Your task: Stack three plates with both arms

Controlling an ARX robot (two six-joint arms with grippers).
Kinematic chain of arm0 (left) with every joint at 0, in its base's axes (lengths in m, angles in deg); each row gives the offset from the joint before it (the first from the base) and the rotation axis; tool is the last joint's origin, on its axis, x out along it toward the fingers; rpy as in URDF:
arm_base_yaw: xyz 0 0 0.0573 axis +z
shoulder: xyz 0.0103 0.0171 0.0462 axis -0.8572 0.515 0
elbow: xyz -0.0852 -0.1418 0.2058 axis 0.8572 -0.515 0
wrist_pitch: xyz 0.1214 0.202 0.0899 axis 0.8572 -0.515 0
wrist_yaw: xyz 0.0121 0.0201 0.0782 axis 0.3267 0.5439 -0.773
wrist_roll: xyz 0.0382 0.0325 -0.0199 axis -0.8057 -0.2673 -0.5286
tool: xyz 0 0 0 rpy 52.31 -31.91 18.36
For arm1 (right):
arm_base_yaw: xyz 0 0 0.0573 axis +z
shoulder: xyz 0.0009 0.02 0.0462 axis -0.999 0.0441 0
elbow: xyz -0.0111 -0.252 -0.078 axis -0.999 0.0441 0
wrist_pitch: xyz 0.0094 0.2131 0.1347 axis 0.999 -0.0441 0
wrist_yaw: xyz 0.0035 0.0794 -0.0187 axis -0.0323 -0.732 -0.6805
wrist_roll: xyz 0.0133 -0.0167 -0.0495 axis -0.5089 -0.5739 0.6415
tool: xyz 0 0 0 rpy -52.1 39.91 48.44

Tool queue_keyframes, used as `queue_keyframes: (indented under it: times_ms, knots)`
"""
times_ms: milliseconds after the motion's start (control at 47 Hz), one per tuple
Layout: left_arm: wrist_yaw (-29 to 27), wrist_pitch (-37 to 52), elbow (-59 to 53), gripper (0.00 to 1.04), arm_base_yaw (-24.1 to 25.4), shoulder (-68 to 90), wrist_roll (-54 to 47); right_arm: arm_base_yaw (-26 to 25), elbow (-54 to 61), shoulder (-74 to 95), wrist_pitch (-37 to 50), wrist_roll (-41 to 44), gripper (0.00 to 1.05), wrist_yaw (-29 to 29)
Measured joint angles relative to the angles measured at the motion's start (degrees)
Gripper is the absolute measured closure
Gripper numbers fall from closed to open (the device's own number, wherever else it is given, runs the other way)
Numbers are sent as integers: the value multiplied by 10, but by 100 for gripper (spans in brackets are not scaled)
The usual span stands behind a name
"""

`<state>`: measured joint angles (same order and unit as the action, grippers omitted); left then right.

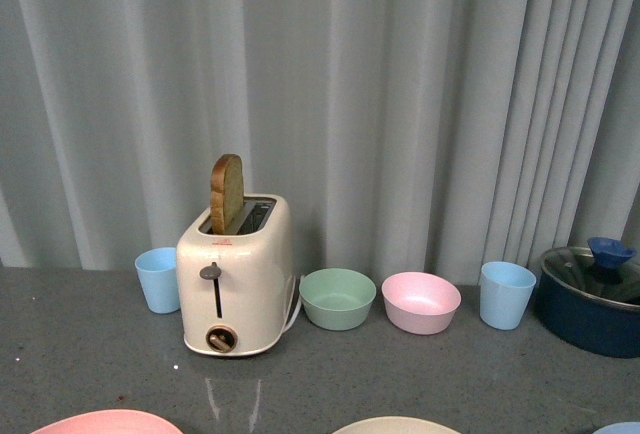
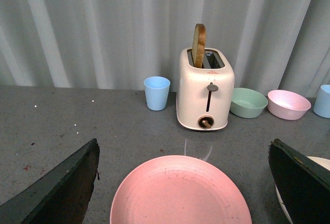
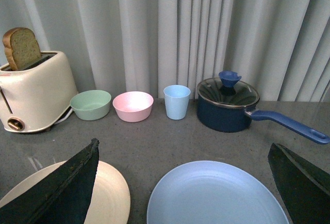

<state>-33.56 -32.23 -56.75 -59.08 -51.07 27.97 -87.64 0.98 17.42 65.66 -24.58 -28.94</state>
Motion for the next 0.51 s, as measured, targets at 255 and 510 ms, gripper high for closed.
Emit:
queue_keyframes:
  times_ms: [255, 510]
  knots:
    - [0, 0, 0, 7, 0, 0, 0, 0, 0, 0, 0, 0, 7, 0]
    - [0, 0, 0, 7, 0, 0, 0, 0, 0, 0, 0, 0, 7, 0]
